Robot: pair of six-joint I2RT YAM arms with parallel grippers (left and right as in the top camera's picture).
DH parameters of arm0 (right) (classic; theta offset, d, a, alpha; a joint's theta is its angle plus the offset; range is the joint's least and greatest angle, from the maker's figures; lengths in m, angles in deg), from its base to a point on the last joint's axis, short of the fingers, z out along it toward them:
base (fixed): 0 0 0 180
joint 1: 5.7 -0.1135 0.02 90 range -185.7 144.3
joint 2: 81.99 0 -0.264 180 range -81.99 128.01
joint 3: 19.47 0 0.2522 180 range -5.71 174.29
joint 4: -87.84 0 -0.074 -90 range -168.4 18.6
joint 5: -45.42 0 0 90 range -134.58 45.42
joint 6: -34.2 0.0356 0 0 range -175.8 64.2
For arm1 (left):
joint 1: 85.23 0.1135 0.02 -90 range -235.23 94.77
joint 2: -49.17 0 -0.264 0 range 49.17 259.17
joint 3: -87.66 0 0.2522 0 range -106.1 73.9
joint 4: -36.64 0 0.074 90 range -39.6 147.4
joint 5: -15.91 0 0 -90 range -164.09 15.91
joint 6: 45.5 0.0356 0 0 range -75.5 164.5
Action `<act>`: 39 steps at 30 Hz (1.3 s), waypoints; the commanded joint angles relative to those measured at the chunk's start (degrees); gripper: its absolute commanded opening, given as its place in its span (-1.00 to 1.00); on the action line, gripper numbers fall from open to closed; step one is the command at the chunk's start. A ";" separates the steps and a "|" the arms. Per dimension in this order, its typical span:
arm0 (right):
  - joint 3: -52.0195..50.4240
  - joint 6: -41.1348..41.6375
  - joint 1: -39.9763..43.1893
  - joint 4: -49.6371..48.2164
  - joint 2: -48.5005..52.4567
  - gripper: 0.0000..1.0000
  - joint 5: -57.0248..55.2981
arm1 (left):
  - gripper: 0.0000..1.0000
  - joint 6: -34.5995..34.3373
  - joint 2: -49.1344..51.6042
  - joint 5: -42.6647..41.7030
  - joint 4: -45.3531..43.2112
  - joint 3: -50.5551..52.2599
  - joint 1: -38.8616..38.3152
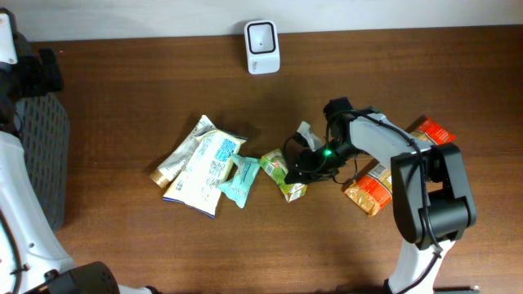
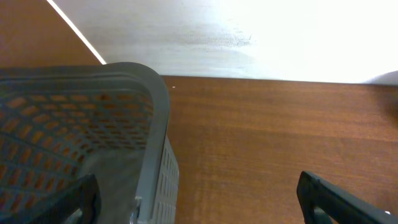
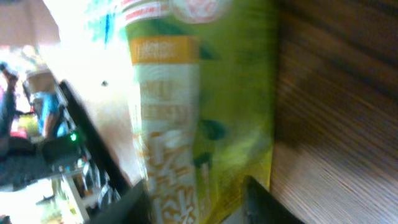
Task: Scan the item barcode
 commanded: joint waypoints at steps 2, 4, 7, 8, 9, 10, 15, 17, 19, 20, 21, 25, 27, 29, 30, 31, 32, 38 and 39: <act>4.98 1.55 3.45 3.96 0.15 0.12 -2.62 | 0.98 0.90 -0.85 -0.20 -0.07 -0.42 -0.04; 10.14 1.07 3.82 9.44 -0.28 0.12 -7.74 | 0.98 0.87 -0.85 -0.20 -0.07 -0.39 -0.04; 13.51 -0.59 1.22 15.26 -0.35 0.13 -15.67 | 0.98 0.87 -0.85 -0.20 -0.07 -0.42 -0.04; 12.52 -0.59 -0.28 15.19 -0.35 0.17 -18.40 | 0.98 0.90 -0.85 -0.20 -0.07 -0.39 -0.04; 11.72 -0.59 -1.77 14.69 -0.35 0.23 -20.57 | 0.98 0.87 -0.85 -0.20 -0.07 -0.42 -0.04; 11.17 -0.61 -2.91 14.23 -0.35 0.28 -22.64 | 0.99 0.87 -0.85 -0.17 -0.07 -0.42 -0.04; 6.16 -0.59 -5.09 9.25 -0.33 0.37 -25.53 | 0.98 0.87 -0.85 -0.20 -0.07 -0.42 -0.04; 5.11 -0.59 -5.05 8.17 -0.33 0.14 -25.64 | 0.98 0.87 -0.85 -0.20 -0.07 -0.42 -0.04; 5.09 -0.59 -5.05 8.17 -0.33 -0.57 -25.14 | 0.99 0.90 -0.85 -0.20 -0.07 -0.42 -0.04; 5.09 -0.59 -5.05 8.17 -0.33 -0.75 -24.50 | 0.98 0.90 -0.85 -0.20 -0.07 -0.39 -0.04; 5.11 -0.61 -5.05 8.15 -0.35 -0.80 -24.28 | 0.98 0.90 -0.85 -0.17 -0.07 -0.39 -0.04; 7.45 -0.98 -5.01 9.51 -0.37 -0.25 -24.30 | 0.98 0.87 -0.85 -0.20 -0.07 -0.39 -0.04; 10.19 -0.74 -5.03 13.07 -0.37 -0.21 -23.63 | 0.98 0.87 -0.85 -0.17 -0.07 -0.42 -0.04; 12.61 -0.35 -5.11 16.46 -0.37 -0.12 -23.56 | 0.98 0.87 -0.85 -0.17 0.20 -0.39 -0.04; 13.90 -0.35 -5.11 18.38 -0.37 -0.10 -23.45 | 0.98 0.87 -0.85 -0.20 0.28 -0.39 -0.04; 15.52 -0.37 -5.11 20.55 -0.37 -0.07 -23.47 | 0.98 0.90 -0.85 -0.17 0.33 -0.42 -0.04; 17.49 -0.39 -5.11 22.51 -0.55 -0.07 -23.54 | 0.98 0.87 -0.85 -0.20 0.33 -0.42 -0.04; 24.30 -3.13 -5.09 26.47 -0.70 0.13 -26.75 | 0.99 0.87 -0.85 -0.17 0.33 -0.42 -0.04; 24.28 -6.10 -5.09 26.40 -0.68 0.23 -26.80 | 0.98 0.87 -0.85 -0.20 0.33 -0.39 -0.04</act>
